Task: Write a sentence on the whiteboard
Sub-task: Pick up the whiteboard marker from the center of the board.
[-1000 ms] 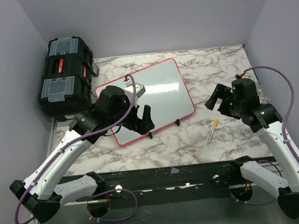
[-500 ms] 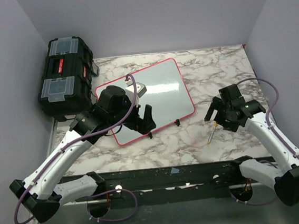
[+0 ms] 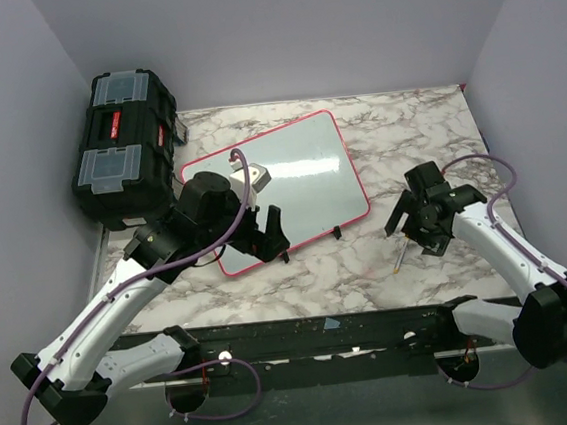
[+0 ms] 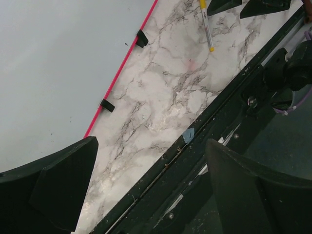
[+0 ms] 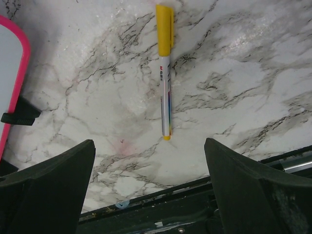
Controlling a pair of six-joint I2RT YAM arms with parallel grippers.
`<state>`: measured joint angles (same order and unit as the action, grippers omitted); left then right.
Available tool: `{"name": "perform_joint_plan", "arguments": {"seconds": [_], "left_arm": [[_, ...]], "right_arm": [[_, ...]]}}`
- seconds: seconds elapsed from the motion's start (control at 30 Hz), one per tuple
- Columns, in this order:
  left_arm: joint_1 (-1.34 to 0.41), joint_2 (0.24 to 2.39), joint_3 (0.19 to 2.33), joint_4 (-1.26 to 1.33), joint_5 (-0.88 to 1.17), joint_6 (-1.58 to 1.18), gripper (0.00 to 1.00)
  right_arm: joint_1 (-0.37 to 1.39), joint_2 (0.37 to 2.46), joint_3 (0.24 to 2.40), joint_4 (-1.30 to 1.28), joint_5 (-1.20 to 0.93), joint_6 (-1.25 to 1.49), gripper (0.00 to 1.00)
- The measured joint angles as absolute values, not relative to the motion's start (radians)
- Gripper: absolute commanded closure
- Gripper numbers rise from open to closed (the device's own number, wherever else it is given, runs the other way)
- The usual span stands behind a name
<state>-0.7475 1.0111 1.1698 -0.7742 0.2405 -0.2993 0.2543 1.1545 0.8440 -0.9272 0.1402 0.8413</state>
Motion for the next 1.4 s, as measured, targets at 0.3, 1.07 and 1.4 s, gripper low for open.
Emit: {"name": "perform_joint_plan", "arguments": {"seconds": [0.3, 1.07, 1.4], "left_arm": [[-0.748, 0.993, 1.145, -0.779, 0.233, -0.308, 0.09], [-0.748, 0.969, 1.115, -0.788, 0.194, -0.328, 0.1], [-0.748, 0.975, 1.116, -0.788, 0.191, -0.342, 0.1]], "right_arm": [[0.254, 1.196, 0.78, -0.868, 0.147, 0.876, 0.22], [0.254, 1.405, 0.721, -0.682, 0.226, 0.912, 0.79], [0.254, 1.413, 0.735, -0.675, 0.224, 0.869, 1.0]]}}
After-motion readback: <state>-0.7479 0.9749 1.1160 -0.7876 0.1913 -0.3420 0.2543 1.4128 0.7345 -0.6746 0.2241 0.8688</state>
